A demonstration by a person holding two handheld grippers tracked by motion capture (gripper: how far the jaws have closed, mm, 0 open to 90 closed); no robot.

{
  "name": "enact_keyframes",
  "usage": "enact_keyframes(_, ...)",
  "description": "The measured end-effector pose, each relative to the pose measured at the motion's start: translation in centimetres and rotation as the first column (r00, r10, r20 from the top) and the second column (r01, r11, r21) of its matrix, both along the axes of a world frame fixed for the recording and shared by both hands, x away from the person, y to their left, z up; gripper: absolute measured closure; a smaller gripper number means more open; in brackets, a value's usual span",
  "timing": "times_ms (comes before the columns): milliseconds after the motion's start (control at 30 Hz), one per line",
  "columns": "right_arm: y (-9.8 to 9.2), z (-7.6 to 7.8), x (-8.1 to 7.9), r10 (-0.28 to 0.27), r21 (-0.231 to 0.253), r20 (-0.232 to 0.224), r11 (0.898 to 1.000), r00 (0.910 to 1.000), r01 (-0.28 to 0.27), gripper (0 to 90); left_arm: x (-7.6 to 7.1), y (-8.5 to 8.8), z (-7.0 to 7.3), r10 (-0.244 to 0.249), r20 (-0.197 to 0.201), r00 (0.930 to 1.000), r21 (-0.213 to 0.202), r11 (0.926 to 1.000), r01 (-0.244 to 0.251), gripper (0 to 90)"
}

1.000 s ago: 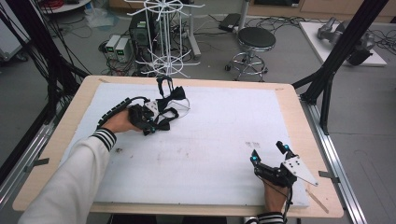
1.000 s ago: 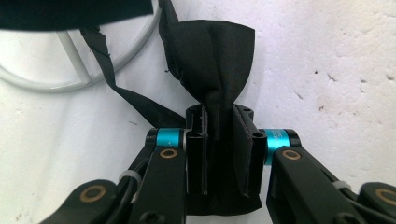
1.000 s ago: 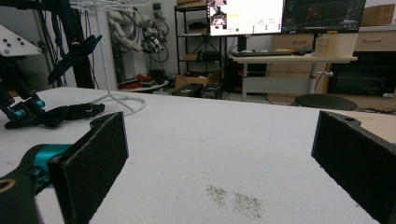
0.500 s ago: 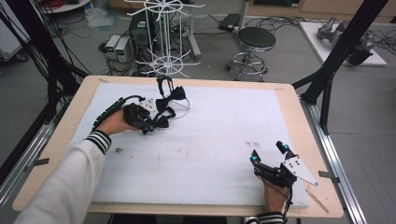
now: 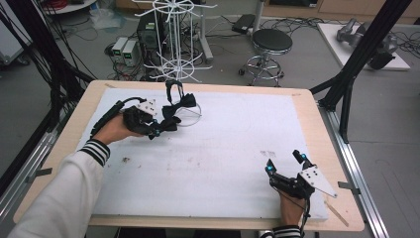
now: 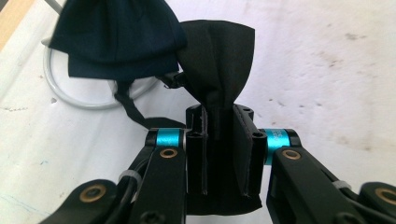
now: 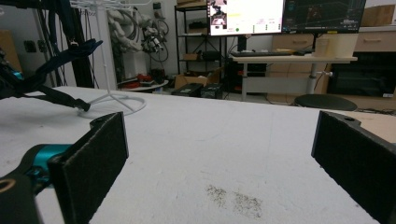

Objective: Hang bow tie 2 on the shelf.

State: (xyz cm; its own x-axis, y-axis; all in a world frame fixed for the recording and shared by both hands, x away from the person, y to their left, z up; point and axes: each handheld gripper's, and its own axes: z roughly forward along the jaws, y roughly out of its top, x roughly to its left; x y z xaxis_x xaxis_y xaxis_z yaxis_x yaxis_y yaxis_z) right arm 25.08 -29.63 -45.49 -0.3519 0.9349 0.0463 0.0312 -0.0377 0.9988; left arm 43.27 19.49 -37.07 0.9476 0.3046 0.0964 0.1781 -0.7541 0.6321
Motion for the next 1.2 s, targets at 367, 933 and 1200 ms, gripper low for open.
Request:
enact_keyframes(367, 0.0, 0.0, 0.0, 0.001, -0.001, -0.003, 1.000, 1.0000, -0.001, 3.0, -1.5, 2.1, 0.2, 0.006, 0.011, 0.9999, -0.016, 0.9999, -0.005, 76.3)
enact_keyframes(933, 0.1, 0.0, 0.0, -0.001, -0.007, -0.001, 1.000, 1.0000, 0.001, 3.0, -2.1, 3.9, 2.0, 0.082, 0.057, 0.9950, -0.153, 0.9856, -0.073, 76.3)
enact_keyframes(1200, 0.1, 0.0, 0.0, -0.001, -0.007, -0.001, 1.000, 1.0000, 0.001, 3.0, -2.3, 4.7, 2.1, 0.130, 0.047, 0.9904, -0.215, 0.9697, -0.117, 76.4)
